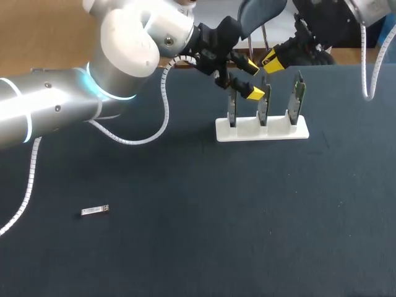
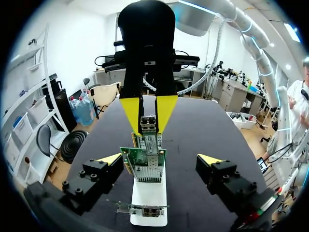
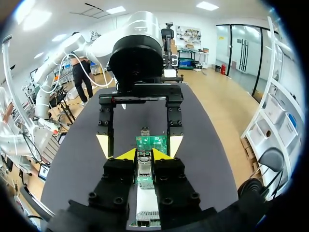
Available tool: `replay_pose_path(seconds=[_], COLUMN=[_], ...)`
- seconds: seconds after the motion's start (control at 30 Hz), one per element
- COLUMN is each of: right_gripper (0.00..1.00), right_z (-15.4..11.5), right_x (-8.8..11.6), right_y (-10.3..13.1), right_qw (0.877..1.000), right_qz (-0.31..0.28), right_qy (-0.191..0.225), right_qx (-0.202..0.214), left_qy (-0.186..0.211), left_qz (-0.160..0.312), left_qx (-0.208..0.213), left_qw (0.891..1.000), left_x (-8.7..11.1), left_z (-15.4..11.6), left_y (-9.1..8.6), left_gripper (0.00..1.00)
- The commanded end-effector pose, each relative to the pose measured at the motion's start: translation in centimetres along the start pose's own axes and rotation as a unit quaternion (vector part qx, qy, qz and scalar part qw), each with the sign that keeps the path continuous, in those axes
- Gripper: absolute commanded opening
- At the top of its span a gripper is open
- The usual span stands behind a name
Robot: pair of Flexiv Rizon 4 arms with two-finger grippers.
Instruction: Pick up the optical module with the left hand, and insert it into the network port with the right hand.
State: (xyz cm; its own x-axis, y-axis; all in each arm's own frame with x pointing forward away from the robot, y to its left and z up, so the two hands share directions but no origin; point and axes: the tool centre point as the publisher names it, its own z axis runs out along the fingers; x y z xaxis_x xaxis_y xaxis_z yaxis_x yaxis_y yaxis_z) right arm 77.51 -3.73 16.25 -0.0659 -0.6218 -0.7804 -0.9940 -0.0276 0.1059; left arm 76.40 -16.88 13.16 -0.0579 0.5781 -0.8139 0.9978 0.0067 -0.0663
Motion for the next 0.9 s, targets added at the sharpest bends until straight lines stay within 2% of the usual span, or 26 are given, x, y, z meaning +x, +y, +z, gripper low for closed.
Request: replay_pose_path(seconds=[0.03,0.1,0.13,0.17,0.2,0.4,0.7,0.9], right_gripper=[0.00,0.00,0.25,0.96,1.00,1.00,1.00,1.00], right_z=[0.2,0.2,0.2,0.2,0.2,-0.1,-1.6,-2.3], right_x=[0.1,0.1,0.1,0.2,0.2,0.1,-0.3,-0.9], right_y=[0.2,0.3,0.3,0.3,0.3,0.5,0.4,0.2], right_qw=[1.000,1.000,1.000,1.000,1.000,1.000,0.998,0.997], right_qz=[0.002,0.003,0.005,0.006,0.006,0.008,0.014,0.008], right_qy=[0.000,-0.001,-0.001,-0.002,-0.002,-0.009,-0.057,-0.071], right_qx=[0.002,0.001,0.002,0.002,0.003,0.006,0.001,0.001], left_qy=[0.003,0.003,0.003,0.003,0.003,0.003,0.003,0.003], left_qz=[0.000,0.000,0.000,0.000,0.000,0.000,0.000,0.000], left_qx=[0.002,0.002,0.002,0.002,0.002,0.002,0.002,0.002], left_qw=[1.000,1.000,1.000,1.000,1.000,1.000,1.000,1.000], left_x=[-0.1,-0.1,-0.1,-0.1,-0.1,-0.1,-0.1,-0.1], left_z=[0.1,0.1,0.1,0.1,0.1,0.1,0.1,0.1], left_y=[0.3,0.3,0.3,0.3,0.3,0.3,0.3,0.3], left_gripper=[1.00,1.00,1.00,1.00,1.00,1.00,1.00,1.00])
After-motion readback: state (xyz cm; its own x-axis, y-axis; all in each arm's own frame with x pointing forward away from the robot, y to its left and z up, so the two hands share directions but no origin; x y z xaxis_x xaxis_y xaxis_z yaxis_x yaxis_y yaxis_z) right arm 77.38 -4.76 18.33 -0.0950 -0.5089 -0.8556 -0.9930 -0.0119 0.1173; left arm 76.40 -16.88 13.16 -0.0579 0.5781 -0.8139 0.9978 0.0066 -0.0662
